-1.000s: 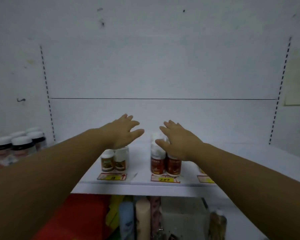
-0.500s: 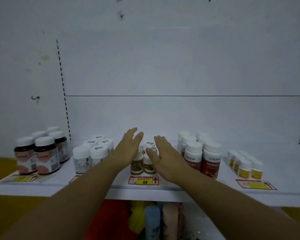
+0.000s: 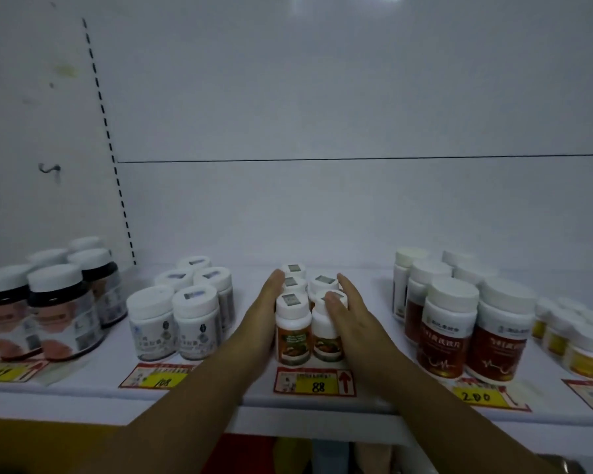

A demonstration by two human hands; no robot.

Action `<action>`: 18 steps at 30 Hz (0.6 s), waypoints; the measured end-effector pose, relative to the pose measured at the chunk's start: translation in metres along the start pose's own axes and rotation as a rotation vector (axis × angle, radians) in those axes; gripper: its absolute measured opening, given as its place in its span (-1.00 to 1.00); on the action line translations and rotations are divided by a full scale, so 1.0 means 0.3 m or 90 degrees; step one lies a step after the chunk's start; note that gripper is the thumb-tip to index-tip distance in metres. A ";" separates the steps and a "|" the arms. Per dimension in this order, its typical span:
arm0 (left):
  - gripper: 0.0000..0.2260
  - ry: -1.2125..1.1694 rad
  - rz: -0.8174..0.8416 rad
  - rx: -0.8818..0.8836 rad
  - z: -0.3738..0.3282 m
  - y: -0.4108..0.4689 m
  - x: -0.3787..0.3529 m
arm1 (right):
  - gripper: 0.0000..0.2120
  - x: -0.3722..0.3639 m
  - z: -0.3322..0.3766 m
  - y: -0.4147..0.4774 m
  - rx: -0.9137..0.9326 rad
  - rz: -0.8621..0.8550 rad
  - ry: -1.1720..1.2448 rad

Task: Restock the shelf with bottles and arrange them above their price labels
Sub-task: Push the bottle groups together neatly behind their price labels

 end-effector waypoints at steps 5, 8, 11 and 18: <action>-0.61 -0.028 0.047 -0.053 0.004 0.048 -0.008 | -0.48 0.019 0.016 -0.012 0.028 -0.035 -0.018; -0.73 -0.008 0.032 -0.092 -0.007 0.064 0.000 | -0.35 0.021 0.024 -0.023 0.050 -0.058 -0.024; -0.76 -0.018 0.066 -0.099 -0.011 0.054 -0.019 | -0.36 0.028 0.031 -0.029 0.057 -0.082 -0.056; -0.77 0.003 0.079 -0.116 -0.037 0.022 -0.027 | -0.48 0.038 0.036 -0.041 0.045 -0.105 -0.102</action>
Point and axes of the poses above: each hand's wrist, its own y-axis towards the middle knuckle, its own x-axis out of the back of the hand, z = x × y, the point moved 10 cm from there along y, towards the middle knuckle, and after that the axes turned 6 degrees about y, right-handed, at the moved point
